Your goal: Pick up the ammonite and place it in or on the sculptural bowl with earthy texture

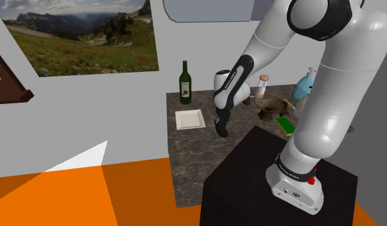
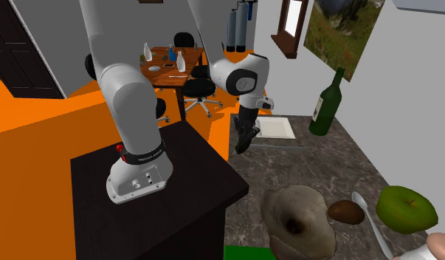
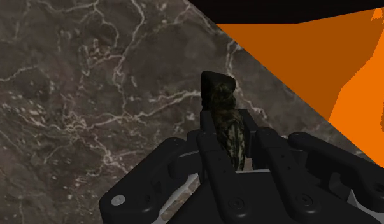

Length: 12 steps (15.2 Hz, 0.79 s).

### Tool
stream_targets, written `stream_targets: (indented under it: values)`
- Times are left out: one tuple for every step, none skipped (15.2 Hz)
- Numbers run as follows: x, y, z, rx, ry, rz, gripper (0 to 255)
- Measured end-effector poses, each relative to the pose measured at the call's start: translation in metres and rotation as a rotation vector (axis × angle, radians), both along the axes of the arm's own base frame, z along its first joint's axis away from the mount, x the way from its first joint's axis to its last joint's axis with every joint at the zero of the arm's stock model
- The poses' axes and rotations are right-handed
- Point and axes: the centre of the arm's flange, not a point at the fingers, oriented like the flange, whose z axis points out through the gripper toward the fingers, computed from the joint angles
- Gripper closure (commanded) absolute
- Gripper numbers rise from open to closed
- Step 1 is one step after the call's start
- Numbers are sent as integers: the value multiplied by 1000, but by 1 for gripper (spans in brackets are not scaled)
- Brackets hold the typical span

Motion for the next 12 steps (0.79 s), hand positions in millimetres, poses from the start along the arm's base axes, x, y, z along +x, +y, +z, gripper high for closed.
stream_targets:
  values:
    - [0, 0, 0, 0, 0, 0, 255]
    - [0, 0, 0, 0, 0, 0, 255]
    - [0, 0, 0, 0, 0, 0, 255]
    - [0, 0, 0, 0, 0, 0, 255]
    - [0, 0, 0, 0, 0, 0, 255]
    - [0, 0, 0, 0, 0, 0, 255]
    - [-1, 0, 3, 0, 0, 0, 255]
    - [0, 0, 6, 0, 0, 0, 255]
    - [1, -1, 10, 0, 0, 0, 255]
    - [0, 0, 15, 0, 0, 0, 255]
    - [0, 1, 19, 0, 0, 0, 255]
    - [0, 1, 24, 0, 0, 0, 255]
